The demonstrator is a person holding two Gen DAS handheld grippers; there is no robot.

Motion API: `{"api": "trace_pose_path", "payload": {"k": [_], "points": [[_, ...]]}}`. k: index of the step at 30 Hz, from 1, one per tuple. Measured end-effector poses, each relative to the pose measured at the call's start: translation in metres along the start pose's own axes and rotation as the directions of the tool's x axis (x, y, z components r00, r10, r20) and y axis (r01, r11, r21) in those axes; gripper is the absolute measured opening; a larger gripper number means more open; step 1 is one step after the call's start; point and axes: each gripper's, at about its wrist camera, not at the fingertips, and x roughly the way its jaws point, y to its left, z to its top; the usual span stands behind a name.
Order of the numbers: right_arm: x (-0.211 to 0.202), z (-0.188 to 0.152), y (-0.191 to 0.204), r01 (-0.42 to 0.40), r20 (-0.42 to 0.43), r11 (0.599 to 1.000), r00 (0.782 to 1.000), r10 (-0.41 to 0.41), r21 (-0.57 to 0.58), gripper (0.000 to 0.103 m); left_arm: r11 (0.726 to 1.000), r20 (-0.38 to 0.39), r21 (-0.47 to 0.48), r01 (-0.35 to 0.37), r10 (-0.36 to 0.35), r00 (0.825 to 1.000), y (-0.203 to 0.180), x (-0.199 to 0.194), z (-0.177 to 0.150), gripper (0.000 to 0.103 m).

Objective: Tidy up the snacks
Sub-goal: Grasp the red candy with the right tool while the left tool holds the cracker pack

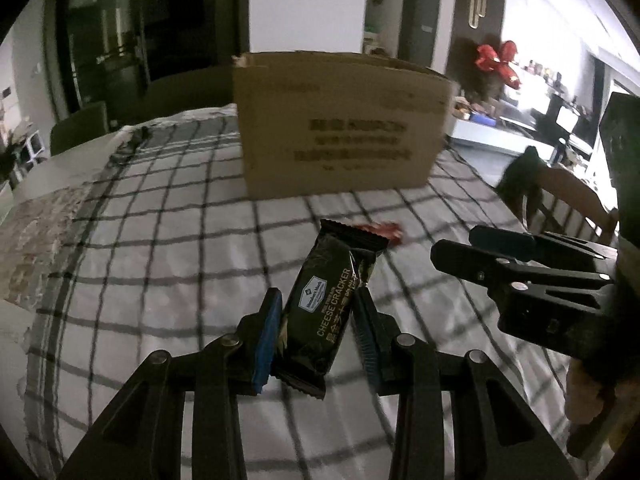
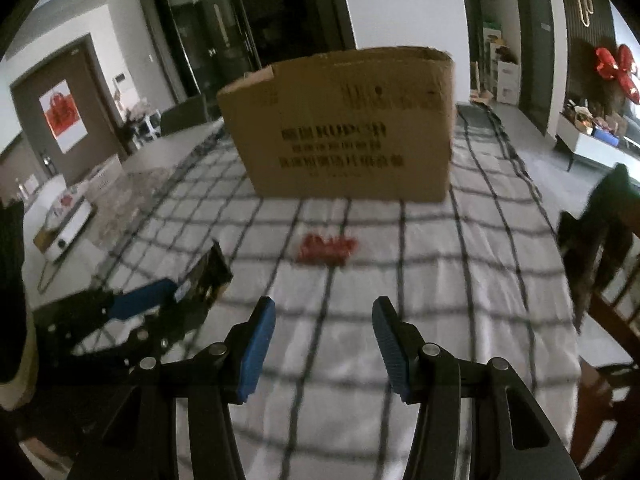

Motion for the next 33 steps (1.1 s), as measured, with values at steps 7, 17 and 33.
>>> {"api": "trace_pose_path", "payload": {"k": [7, 17, 33], "points": [[0.042, 0.028, 0.005, -0.047, -0.06, 0.994, 0.997, 0.042, -0.095, 0.056, 0.998, 0.011, -0.052, -0.045, 0.045, 0.999, 0.014, 0.014, 0.012, 0.036], [0.079, 0.051, 0.021, -0.034, -0.174, 0.88, 0.983, -0.056, -0.473, 0.066, 0.986, -0.031, -0.154, -0.067, 0.063, 0.998, 0.015, 0.037, 0.013, 0.036], [0.118, 0.053, 0.025, -0.195, -0.34, 0.8, 0.94, -0.012, -0.567, 0.044, 0.971, -0.094, -0.229, -0.068, 0.047, 0.994, 0.012, 0.067, 0.015, 0.036]]}}
